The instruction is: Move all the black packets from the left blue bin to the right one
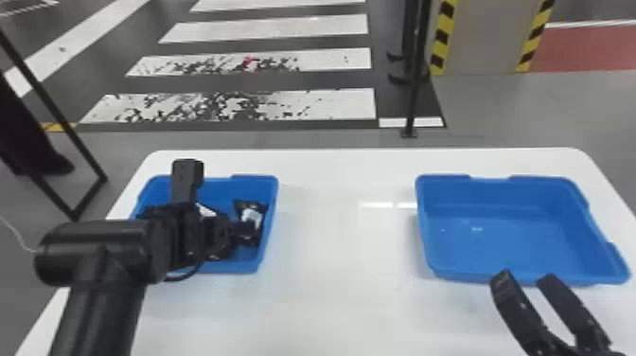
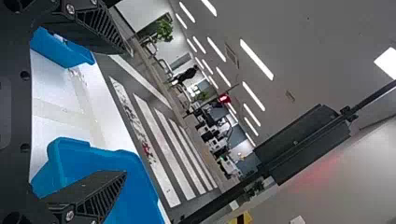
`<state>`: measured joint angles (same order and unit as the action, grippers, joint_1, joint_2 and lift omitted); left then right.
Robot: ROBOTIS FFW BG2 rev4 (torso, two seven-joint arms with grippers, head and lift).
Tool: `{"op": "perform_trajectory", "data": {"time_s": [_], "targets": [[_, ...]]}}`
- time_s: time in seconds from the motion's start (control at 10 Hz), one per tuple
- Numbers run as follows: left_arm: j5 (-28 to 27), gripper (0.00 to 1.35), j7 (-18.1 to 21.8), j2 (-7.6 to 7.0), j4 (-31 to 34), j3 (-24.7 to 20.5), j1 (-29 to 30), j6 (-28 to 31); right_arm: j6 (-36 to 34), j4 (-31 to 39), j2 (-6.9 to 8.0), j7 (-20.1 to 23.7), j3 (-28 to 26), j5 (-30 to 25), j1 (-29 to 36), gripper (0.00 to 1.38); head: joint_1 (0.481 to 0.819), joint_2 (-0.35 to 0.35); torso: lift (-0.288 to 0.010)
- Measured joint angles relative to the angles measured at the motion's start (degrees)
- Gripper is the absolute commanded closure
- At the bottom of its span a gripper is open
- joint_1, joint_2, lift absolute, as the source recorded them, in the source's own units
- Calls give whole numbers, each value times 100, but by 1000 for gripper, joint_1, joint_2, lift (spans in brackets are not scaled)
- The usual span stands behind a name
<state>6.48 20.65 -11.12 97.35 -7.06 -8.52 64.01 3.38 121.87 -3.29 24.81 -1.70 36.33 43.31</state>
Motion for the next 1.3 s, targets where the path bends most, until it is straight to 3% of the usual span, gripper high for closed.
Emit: {"op": "perform_trajectory", "data": {"time_s": [0.3, 0.6, 0.8, 1.0, 1.3], "targets": [[223, 1208, 256, -4, 1706, -455, 956, 49, -302, 184, -29, 83, -2, -33, -26, 105, 695, 154, -140], [915, 1208, 544, 44, 2973, -492, 1797, 37, -1135, 680, -89, 136, 0, -4, -152, 105, 695, 134, -140], [1227, 1208, 674, 116, 3445, -248, 2143, 20, -1518, 757, -92, 138, 3, 177, -288, 13, 695, 76, -140], [1502, 1208, 733, 141, 3774, 60, 2356, 22, -1966, 834, -110, 136, -8, 175, -389, 134, 695, 33, -140], [1822, 1208, 810, 142, 4159, 412, 2550, 119, -2452, 804, -119, 138, -13, 203, -678, 156, 695, -31, -140]]}}
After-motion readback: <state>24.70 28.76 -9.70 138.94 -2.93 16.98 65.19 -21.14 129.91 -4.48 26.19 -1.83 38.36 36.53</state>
